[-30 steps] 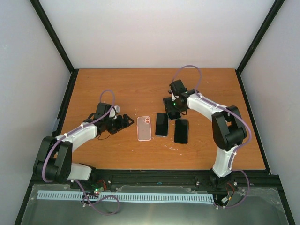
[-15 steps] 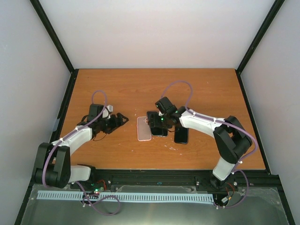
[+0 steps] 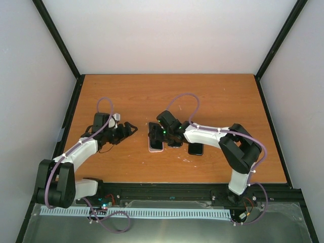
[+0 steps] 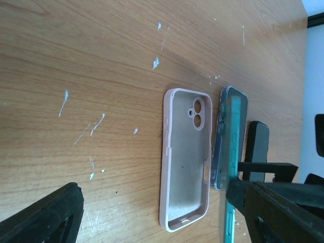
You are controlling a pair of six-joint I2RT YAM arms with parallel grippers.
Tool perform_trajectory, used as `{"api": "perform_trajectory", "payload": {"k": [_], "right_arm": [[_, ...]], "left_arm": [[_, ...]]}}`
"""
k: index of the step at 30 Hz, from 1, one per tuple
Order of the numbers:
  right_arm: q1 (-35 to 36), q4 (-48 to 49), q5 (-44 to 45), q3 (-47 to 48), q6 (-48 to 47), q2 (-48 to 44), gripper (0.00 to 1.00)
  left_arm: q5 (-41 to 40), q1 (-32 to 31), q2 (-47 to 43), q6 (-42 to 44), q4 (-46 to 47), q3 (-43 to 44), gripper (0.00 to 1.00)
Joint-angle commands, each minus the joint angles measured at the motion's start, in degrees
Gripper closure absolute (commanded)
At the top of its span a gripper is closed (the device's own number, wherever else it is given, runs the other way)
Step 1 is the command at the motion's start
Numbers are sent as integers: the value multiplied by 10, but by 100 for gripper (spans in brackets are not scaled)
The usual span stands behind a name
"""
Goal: Put the phone into the phone case
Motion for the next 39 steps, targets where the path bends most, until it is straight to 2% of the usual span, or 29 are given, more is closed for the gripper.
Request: {"api": "perform_trajectory", "payload": {"k": [1,10,14,27,39], "right_arm": [[5,51,6,19,39,26,43],[15,43,24,28,50,63,42],[15,28,29,34,47,69,41],[15,27,60,32,54,68,40],[14,-8,76,36,43,44,14]], "left_arm": [[9,5,-12,13,-3,-4,13],[14,5,-7,18,-2,-7,14],[24,5,-4,18,5,-11,21],[68,5,32,20,49,-8,23],[97,5,80,26,71,4,30]]}}
